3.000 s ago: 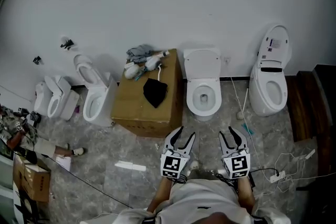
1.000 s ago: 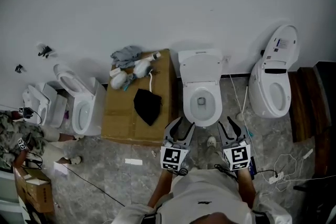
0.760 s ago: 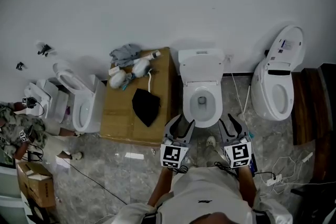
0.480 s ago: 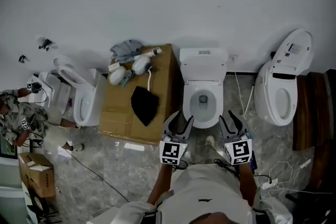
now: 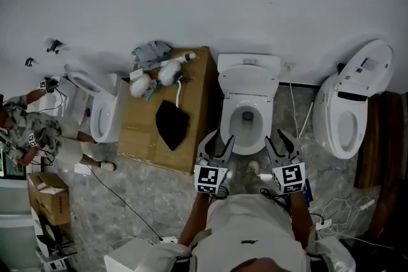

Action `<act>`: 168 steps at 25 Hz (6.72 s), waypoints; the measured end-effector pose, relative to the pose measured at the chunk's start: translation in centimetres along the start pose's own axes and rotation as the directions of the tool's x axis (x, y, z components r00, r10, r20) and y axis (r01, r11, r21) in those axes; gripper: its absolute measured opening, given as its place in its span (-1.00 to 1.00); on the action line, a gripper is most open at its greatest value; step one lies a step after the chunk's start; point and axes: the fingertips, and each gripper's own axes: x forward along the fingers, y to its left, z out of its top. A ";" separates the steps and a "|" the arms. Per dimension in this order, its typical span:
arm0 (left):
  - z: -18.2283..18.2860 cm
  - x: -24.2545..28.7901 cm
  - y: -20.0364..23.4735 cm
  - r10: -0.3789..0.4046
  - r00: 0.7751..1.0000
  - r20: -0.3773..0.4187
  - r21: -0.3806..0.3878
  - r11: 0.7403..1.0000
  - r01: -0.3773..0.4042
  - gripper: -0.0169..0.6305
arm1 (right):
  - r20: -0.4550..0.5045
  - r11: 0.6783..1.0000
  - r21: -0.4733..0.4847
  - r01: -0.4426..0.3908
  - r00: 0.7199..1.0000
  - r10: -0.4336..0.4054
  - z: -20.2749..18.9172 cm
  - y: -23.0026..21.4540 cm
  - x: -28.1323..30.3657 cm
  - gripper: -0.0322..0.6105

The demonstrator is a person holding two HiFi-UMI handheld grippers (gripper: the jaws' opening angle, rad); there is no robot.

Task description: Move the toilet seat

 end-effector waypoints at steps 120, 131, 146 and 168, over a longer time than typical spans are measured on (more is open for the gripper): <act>-62.2 16.2 2.2 -0.188 0.760 -0.622 -0.484 0.856 -0.184 0.03 | -0.585 0.744 0.566 0.355 0.809 0.059 -59.8 1.2 19.1 0.12; -64.1 17.3 1.0 -0.213 0.729 -0.650 -0.477 0.862 -0.173 0.11 | -0.564 0.633 0.662 0.400 0.823 0.070 -62.2 1.1 20.4 0.21; -64.1 17.3 0.9 -0.199 0.722 -0.663 -0.460 0.869 -0.183 0.10 | -0.632 0.778 0.537 0.325 0.767 0.116 -62.3 1.8 20.2 0.20; -60.0 15.8 1.1 -0.198 0.729 -0.656 -0.459 0.871 -0.176 0.10 | -0.614 0.768 0.558 0.315 0.779 0.127 -58.2 2.0 18.6 0.20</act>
